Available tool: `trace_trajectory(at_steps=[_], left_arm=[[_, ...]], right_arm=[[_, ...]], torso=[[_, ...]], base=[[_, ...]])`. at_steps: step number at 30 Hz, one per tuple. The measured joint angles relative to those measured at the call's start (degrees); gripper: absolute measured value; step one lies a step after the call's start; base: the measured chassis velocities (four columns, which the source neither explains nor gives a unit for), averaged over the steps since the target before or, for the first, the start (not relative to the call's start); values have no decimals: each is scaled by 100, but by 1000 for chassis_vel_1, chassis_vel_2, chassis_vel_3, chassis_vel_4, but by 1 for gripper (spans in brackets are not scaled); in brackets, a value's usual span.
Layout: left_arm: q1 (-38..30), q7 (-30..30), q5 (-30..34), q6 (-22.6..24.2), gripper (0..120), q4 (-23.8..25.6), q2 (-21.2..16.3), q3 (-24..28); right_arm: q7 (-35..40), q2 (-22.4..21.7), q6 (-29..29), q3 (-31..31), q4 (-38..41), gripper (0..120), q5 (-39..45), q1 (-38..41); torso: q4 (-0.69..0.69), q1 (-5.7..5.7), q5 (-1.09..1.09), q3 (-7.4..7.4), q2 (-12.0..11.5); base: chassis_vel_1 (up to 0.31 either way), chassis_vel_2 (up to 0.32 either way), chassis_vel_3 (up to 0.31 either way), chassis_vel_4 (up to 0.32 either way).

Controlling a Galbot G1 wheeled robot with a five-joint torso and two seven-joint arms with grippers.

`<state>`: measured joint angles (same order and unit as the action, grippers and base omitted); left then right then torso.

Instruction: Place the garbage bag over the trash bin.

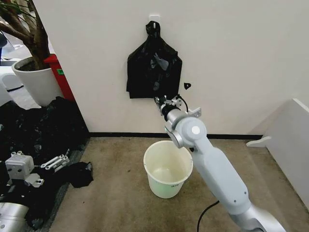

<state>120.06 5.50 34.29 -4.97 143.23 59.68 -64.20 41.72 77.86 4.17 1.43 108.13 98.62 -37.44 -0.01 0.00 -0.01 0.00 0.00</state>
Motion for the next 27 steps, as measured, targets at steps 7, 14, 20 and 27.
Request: trace_trajectory(at_steps=[7, 14, 20, 27], left_arm=[[0, -3, -3, 0, 100, 0, 0, 1], [2, -9, -7, 0, 100, 0, 3, 2], [11, -14, -10, 0, 100, 0, 3, 2], [24, -17, -13, 0, 100, 0, 2, -1]], right_arm=[[-526, -247, -483, 50, 127, 8, -643, -56], [-1728, -194, -474, 52, -381, 36, -1182, -12], [-2364, 158, -356, 232, -958, 58, -1132, 87], [-2568, 398, -297, 345, -1321, 83, -1108, 162]], torso=[[1, 0, 1, 0, 0], [1, 0, 0, 0, 0], [1, 0, 0, 0, 0], [1, 0, 0, 0, 0]], base=[[0, 0, 0, 0], [0, 0, 0, 0], [0, 0, 0, 0], [0, 0, 0, 0]])
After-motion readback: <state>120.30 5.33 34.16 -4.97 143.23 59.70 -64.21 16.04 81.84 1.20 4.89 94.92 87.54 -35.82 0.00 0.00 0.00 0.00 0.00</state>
